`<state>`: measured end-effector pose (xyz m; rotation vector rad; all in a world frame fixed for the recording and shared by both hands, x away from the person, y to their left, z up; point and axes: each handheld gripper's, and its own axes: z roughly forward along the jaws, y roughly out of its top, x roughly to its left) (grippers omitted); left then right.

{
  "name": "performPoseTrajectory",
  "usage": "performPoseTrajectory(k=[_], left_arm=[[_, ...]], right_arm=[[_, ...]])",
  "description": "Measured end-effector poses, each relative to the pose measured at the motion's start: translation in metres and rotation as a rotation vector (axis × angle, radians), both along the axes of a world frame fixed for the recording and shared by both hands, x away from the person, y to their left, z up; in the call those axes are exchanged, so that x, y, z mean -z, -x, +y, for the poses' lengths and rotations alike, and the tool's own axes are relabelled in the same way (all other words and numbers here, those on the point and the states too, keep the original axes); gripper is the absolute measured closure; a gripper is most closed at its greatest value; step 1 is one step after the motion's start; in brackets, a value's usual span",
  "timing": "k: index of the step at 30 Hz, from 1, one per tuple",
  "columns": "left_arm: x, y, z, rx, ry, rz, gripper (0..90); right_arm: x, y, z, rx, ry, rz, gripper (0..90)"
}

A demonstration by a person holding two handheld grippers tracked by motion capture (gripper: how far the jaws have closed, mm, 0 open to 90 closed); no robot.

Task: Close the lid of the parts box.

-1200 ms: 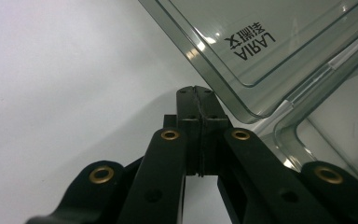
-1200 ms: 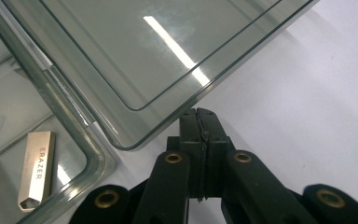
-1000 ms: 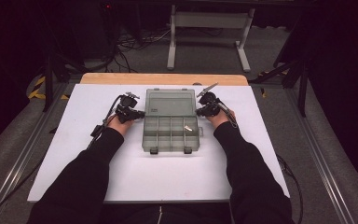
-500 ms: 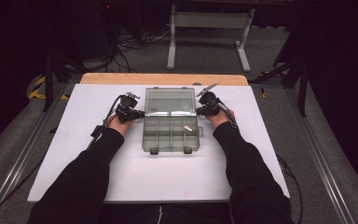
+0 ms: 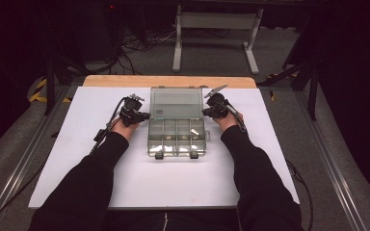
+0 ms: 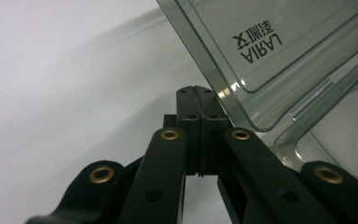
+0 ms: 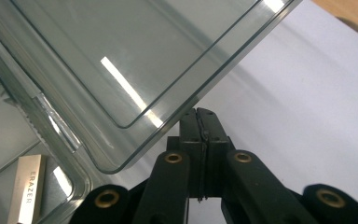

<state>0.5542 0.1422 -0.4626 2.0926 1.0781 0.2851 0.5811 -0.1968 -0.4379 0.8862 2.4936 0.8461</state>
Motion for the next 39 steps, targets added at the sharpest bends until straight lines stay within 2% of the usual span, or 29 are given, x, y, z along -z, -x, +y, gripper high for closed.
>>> performPoseTrajectory(k=[14,20,27,32,39], left_arm=[[-0.001,0.000,0.000,-0.007,-0.001,-0.031,89.9],[-0.001,0.000,-0.001,-0.016,0.013,-0.040,89.9],[-0.003,0.000,0.000,-0.026,0.011,-0.060,89.9],[-0.003,0.000,0.000,-0.031,0.022,-0.058,89.9],[-0.005,0.000,0.001,-0.044,0.029,-0.081,89.9]], right_arm=[[-0.004,0.001,0.000,0.012,-0.020,-0.040,90.0],[-0.007,0.002,-0.002,0.019,-0.029,-0.060,90.0],[-0.009,0.003,-0.002,0.022,-0.043,-0.089,90.0],[-0.010,0.003,0.000,0.024,-0.048,-0.100,90.0],[-0.012,0.004,0.000,0.024,-0.054,-0.113,90.0]])
